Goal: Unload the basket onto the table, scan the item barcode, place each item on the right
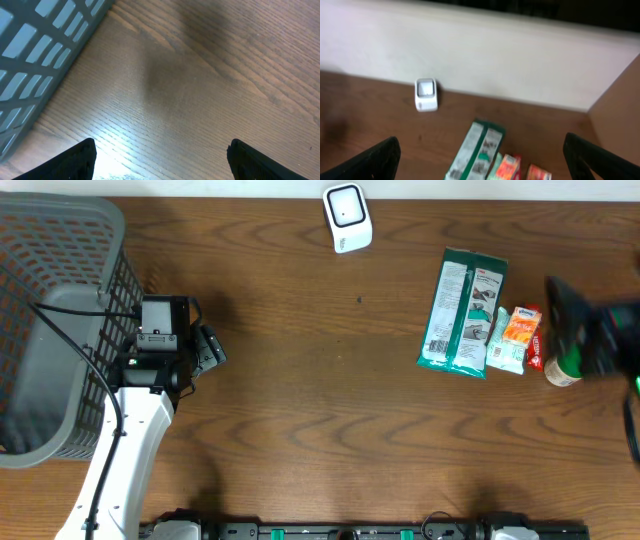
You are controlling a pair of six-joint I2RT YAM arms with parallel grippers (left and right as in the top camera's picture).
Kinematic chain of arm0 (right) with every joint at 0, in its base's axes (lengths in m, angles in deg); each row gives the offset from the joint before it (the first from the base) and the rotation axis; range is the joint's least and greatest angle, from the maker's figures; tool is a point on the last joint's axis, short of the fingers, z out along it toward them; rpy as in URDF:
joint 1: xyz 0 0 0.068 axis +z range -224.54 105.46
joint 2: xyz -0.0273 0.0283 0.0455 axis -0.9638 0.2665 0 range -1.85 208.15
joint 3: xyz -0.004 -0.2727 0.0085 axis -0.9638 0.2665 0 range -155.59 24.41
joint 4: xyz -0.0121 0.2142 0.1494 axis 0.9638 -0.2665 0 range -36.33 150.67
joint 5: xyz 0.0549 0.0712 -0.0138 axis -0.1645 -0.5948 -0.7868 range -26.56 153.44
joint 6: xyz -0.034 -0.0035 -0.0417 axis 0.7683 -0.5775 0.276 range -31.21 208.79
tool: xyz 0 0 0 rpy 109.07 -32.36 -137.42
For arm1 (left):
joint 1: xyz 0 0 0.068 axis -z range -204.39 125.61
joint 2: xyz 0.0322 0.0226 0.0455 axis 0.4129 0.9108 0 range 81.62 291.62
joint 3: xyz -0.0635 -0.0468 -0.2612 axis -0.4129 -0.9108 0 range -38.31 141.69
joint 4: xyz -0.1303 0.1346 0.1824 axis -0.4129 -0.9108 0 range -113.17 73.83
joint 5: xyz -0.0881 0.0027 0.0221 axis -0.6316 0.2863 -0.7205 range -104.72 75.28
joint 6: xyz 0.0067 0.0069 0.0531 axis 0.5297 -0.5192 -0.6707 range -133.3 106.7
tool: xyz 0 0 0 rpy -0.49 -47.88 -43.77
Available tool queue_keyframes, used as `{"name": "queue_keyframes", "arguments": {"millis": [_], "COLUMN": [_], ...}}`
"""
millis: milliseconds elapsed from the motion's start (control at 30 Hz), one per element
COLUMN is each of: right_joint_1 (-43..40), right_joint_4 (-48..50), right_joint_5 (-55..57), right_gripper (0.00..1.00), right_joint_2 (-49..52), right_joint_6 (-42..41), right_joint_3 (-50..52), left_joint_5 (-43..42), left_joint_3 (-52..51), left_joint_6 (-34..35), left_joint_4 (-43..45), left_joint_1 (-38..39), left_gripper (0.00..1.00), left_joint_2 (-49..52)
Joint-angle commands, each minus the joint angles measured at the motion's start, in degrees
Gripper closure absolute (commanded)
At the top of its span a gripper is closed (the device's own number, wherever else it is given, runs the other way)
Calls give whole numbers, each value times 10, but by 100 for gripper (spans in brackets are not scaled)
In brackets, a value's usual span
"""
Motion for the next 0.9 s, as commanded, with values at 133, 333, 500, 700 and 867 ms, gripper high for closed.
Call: {"name": "queue_keyframes", "arguments": {"millis": [133,333,500,700,867], "right_joint_1": [33,32,26,26,26], "right_joint_4": [41,183,314,517,695], "right_joint_5": [32,7,5,-11,-22], "right_gripper": [1,1,1,1,1], "right_joint_2": [-215,-424,-547,-638,-636], "right_joint_6": [30,31,31,31,31], "right_joint_3": [177,414,589,775,897], "left_joint_5": [5,5,5,5,5], "left_joint_3": [1,1,1,1,1], "left_joint_6": [7,7,7,7,7], "left_joint_4": [0,0,0,0,0], "left_joint_1": [-2,-2,-2,-2,-2], "left_gripper": [15,15,15,15,15], "left_joint_2": [1,1,1,1,1]}}
